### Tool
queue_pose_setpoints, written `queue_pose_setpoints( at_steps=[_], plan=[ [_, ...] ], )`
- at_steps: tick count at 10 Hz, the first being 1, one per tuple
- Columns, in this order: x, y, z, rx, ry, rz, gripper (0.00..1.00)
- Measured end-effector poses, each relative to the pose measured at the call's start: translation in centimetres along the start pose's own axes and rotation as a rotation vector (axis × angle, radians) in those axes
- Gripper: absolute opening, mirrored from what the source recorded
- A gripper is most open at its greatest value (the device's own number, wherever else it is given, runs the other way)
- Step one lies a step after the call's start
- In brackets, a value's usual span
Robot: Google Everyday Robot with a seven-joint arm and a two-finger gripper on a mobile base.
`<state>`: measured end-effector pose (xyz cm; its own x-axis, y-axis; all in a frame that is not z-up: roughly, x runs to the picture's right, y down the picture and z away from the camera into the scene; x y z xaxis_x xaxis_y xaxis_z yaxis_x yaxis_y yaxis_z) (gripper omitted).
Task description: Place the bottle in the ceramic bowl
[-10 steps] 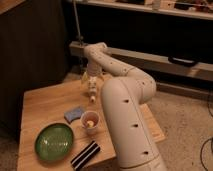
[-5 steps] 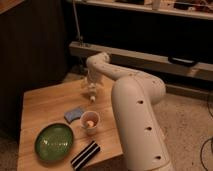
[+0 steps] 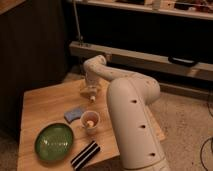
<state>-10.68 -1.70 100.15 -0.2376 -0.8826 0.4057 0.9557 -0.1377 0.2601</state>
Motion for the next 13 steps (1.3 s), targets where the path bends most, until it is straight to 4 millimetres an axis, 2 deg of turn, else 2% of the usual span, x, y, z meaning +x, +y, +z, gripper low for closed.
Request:
queue_pose_setpoints(
  at_steps=[2, 6, 7, 10, 12, 13],
  plan=[
    [0.0, 0.3, 0.3, -0.041, -0.007, 0.021, 0.41],
    [-0.5, 0.7, 1.2, -0.073, -0.035, 0.042, 0.05],
    [-0.5, 0.7, 1.2, -0.074, -0.035, 0.042, 0.00],
    [-1.0, 0.1, 0.5, -0.056, -0.021, 0.021, 0.00],
    [-1.8, -1.3, -2.3, -0.029, 0.037, -0.033, 0.00],
    [-2.2, -2.6, -4.7, -0.008, 0.069, -0.066, 0.00]
  ],
)
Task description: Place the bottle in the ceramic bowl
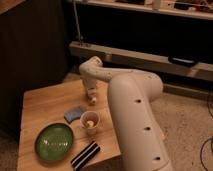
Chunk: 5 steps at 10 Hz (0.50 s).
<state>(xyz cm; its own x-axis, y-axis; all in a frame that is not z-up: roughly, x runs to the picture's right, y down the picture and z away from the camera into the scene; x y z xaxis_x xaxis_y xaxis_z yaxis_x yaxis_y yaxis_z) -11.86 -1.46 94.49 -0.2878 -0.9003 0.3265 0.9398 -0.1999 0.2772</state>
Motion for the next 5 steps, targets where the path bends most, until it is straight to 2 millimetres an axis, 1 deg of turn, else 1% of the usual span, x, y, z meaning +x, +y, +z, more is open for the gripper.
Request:
queue_pose_setpoints(
  at_steps=[1, 2, 3, 5],
  plan=[
    [-0.2, -1.3, -2.8, 0.026, 0.030, -0.026, 0.00],
    [-0.4, -2.0, -5.1, 0.047, 0.052, -0.054, 0.00],
    [-0.9, -3.5, -8.2, 0.097, 0.076, -0.091, 0.00],
    [-2.4, -6.5, -11.9, 0.186, 0.094, -0.159, 0.00]
  ],
)
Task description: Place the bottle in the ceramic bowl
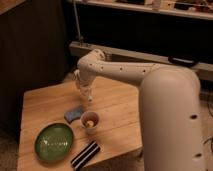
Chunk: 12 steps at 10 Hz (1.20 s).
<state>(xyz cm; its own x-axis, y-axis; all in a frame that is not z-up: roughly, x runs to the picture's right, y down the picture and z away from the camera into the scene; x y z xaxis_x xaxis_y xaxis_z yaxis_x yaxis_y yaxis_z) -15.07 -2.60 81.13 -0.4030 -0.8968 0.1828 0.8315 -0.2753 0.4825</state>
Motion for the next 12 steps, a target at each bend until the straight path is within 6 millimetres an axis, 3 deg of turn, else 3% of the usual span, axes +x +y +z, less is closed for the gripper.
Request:
queue_pose_setpoints(
  at_steps=[3, 6, 9, 12],
  plan=[
    [-2.4, -7.1, -3.0, 0.171, 0.004, -0.150, 0.00],
    [-5.6, -14.0, -3.7, 0.324, -0.051, -0.311, 0.00],
    [-9.6, -18.4, -3.0, 0.412, -0.152, -0.446, 0.00],
    [-13.2, -20.3, -0.1, 0.450, -0.256, -0.543, 0.00]
  ],
)
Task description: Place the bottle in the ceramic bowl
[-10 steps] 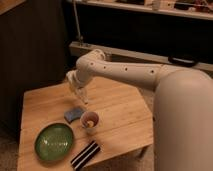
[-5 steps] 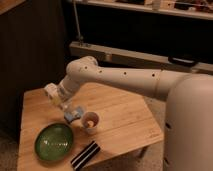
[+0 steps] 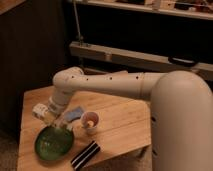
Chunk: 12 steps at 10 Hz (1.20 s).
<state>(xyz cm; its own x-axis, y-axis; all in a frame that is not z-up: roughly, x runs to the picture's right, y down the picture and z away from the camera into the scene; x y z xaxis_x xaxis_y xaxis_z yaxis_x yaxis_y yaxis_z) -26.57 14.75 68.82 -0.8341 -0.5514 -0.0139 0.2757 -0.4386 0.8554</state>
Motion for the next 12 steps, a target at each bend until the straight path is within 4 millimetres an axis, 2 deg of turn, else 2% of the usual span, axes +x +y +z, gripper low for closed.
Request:
queue_pose_setpoints(
  at_steps=[2, 5, 6, 8, 10, 12],
  plan=[
    [-0.8, -0.5, 1.5, 0.008, -0.041, -0.039, 0.02],
    [-2.0, -1.0, 3.1, -0.003, -0.091, -0.071, 0.27],
    [-2.5, -1.3, 3.7, 0.003, -0.113, -0.079, 0.41],
    [-3.0, -1.6, 4.4, 0.012, -0.139, -0.097, 0.57],
    [-3.6, -2.3, 5.4, 0.030, -0.186, -0.130, 0.77],
    [-3.6, -2.8, 6.2, 0.041, -0.218, -0.156, 0.80]
  ],
)
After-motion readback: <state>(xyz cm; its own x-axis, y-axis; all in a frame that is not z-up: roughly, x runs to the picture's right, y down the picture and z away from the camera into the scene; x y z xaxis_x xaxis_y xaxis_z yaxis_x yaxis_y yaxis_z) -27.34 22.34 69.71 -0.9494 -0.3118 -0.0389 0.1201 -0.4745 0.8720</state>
